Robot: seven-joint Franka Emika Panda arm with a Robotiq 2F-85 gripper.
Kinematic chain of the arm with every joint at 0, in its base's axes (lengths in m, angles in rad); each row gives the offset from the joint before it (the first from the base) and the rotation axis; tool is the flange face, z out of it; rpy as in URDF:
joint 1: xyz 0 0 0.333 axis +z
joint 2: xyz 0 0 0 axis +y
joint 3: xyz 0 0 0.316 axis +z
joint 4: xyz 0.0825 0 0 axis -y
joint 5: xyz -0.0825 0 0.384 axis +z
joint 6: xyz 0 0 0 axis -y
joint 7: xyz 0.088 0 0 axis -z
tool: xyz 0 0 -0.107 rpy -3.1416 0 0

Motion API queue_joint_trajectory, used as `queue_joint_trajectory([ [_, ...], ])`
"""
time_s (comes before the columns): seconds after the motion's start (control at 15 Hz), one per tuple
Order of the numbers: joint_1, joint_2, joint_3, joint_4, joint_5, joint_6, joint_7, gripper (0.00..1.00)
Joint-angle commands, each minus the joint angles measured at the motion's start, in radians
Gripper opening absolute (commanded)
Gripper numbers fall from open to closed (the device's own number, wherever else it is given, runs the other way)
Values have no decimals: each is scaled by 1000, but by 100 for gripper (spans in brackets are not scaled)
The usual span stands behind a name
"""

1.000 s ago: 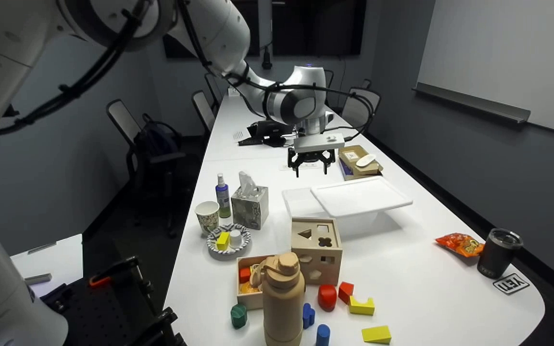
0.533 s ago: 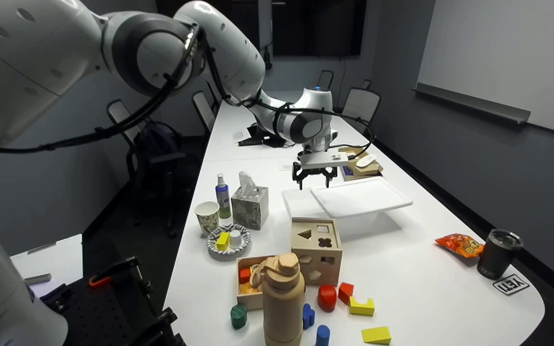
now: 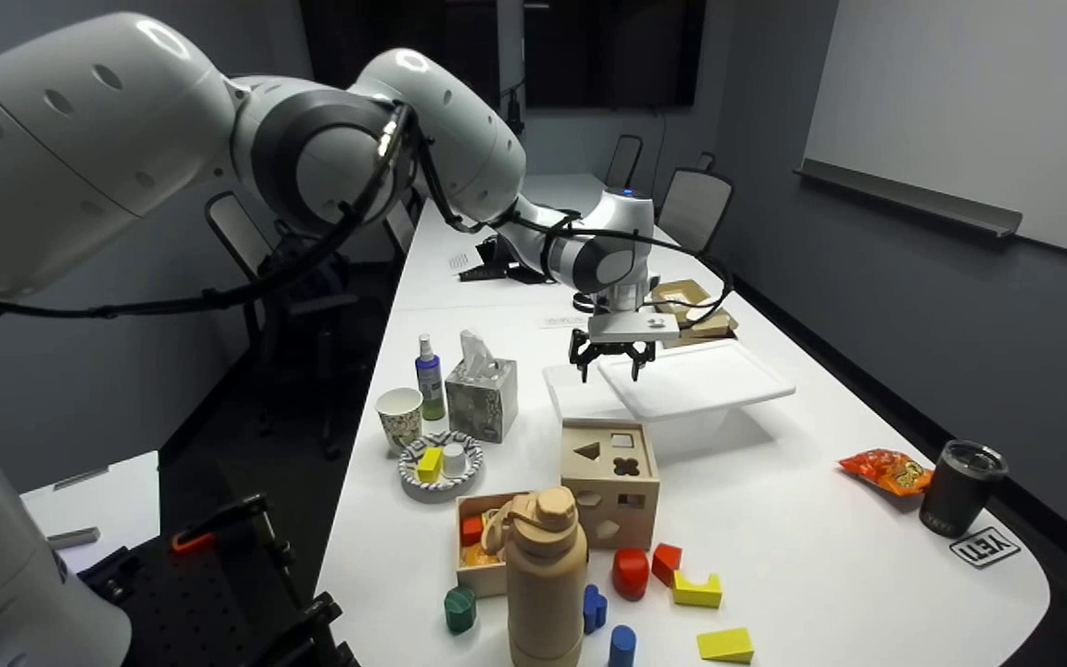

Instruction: Move the white container forward

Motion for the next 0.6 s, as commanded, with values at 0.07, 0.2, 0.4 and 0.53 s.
queue_joint_trajectory([
  [0.07, -10, 59, 12, 92, 3, -69, -9, 100],
  [0.2, -10, 74, 11, 112, 3, -76, -8, 100],
  [0.4, -10, 91, 9, 136, 2, -92, -8, 100],
  [0.53, -9, 101, 9, 149, 2, -107, -7, 100],
])
